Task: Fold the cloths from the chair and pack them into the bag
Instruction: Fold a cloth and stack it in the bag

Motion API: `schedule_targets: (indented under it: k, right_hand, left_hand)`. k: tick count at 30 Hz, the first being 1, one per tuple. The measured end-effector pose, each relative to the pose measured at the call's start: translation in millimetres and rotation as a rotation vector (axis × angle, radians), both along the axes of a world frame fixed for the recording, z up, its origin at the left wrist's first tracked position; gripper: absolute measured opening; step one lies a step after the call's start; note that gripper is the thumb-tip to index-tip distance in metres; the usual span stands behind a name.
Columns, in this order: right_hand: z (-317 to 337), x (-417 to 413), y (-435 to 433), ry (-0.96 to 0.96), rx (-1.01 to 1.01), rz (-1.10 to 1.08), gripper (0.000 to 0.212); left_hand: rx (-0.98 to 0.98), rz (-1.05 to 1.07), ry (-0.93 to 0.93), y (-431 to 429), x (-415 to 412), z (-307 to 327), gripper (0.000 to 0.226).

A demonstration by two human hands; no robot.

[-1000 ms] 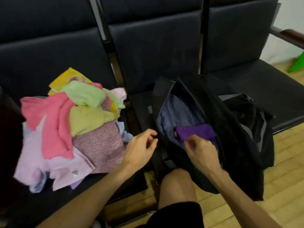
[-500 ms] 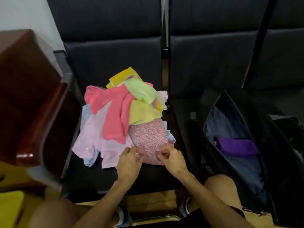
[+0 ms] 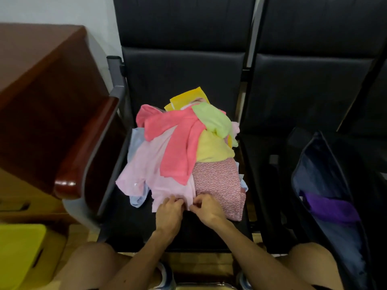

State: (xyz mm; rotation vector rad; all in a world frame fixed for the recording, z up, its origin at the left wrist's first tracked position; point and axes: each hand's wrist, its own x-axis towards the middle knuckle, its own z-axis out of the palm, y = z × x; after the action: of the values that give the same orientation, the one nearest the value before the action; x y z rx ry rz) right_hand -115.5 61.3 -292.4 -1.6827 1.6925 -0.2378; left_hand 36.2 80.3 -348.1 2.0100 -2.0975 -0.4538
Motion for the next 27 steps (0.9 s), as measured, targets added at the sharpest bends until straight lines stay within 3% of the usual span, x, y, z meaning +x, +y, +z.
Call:
schedule_targets:
  k: [3, 6, 8, 11, 13, 15, 18, 22, 27]
  right_hand:
    - [9, 7, -2, 0.031, 0.004, 0.008, 0.014]
    - [33, 20, -3, -0.121, 0.074, 0.025, 0.017]
    - [63, 31, -3, -0.252, 0.042, 0.042, 0.027]
    - [125, 44, -10, -0.452, -0.021, 0.025, 0.025]
    - [172, 46, -17, -0.578, -0.068, 0.000, 0.030]
    - [220, 46, -21, -0.691, -0.132, -0.020, 0.030]
    - [291, 44, -20, -0.844, -0.244, -0.035, 0.024]
    - [370, 37, -18, -0.912, -0.418, -0.102, 0.017]
    - [422, 18, -16, -1.057, -0.459, -0.131, 0.020]
  left_hand:
    - [-0.017, -0.041, 0.044, -2, 2, 2, 0.016]
    - [-0.085, -0.006, 0.159, 4, -1, 20, 0.038]
    - [-0.138, 0.109, 0.308, 7, -2, 46, 0.036]
    - [-0.303, 0.236, 0.477, 2, 7, 79, 0.040]
    - [-0.352, 0.324, 0.579, -4, 16, 109, 0.025]
    - [-0.362, 0.354, 0.655, -7, 26, 146, 0.003]
    - [-0.490, 0.334, 0.690, -14, 43, 213, 0.009]
    - [-0.638, 0.282, 0.744, -31, 61, 323, 0.017]
    - [-0.722, 0.150, 0.725, -45, 68, 433, 0.034]
